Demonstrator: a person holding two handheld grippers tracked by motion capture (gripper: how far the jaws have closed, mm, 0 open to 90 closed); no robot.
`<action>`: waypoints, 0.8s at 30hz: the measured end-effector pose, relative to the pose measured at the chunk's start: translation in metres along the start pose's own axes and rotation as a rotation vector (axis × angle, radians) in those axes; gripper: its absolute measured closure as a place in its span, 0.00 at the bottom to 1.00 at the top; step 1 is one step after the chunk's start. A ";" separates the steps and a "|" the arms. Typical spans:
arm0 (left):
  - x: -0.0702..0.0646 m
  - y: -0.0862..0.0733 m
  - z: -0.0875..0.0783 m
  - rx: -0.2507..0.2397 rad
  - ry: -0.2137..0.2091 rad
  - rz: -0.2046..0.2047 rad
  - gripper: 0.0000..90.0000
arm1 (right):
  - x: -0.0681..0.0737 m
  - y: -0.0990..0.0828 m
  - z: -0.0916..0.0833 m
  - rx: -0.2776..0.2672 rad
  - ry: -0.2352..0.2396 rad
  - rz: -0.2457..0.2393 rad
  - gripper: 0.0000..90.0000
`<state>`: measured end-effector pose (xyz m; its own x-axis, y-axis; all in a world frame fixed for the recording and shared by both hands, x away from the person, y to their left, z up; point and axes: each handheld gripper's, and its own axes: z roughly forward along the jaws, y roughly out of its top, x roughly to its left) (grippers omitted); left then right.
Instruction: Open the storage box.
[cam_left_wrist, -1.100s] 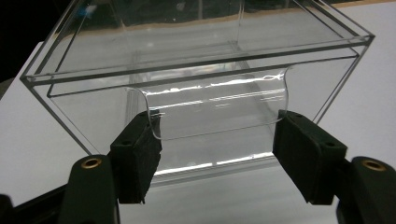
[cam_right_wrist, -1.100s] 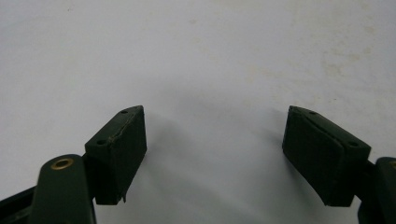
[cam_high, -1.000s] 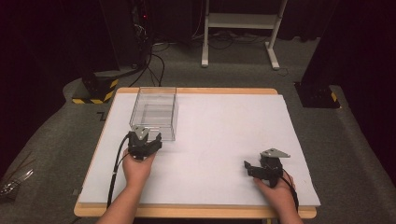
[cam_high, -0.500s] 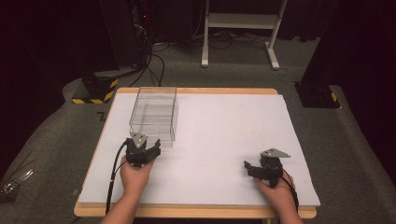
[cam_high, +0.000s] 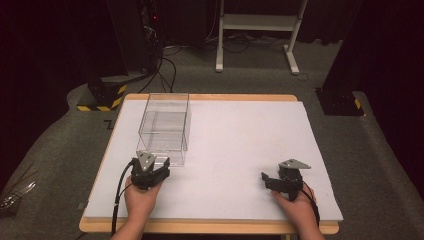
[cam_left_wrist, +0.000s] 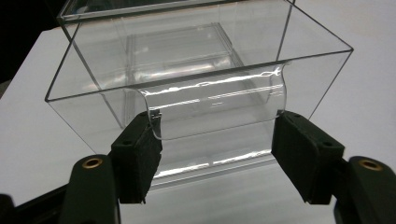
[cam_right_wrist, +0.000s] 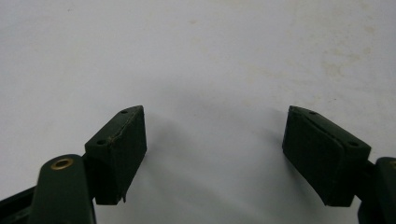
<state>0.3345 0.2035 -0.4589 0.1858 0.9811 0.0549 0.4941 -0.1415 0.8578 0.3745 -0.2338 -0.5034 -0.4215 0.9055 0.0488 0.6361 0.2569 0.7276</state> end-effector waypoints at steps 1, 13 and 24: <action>-0.001 -0.001 -0.002 -0.002 -0.002 0.003 0.38 | 0.000 0.000 0.000 0.000 0.000 -0.001 0.24; -0.002 -0.015 -0.022 -0.040 -0.013 -0.003 0.59 | 0.000 0.000 0.000 0.000 -0.001 -0.002 0.24; -0.014 -0.008 -0.019 -0.046 0.025 -0.040 0.30 | 0.000 0.000 0.000 0.000 0.000 0.000 0.24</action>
<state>0.3114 0.1939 -0.4567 0.1447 0.9889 0.0325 0.4612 -0.0965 0.8820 0.3745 -0.2339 -0.5034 -0.4219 0.9053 0.0490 0.6359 0.2570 0.7278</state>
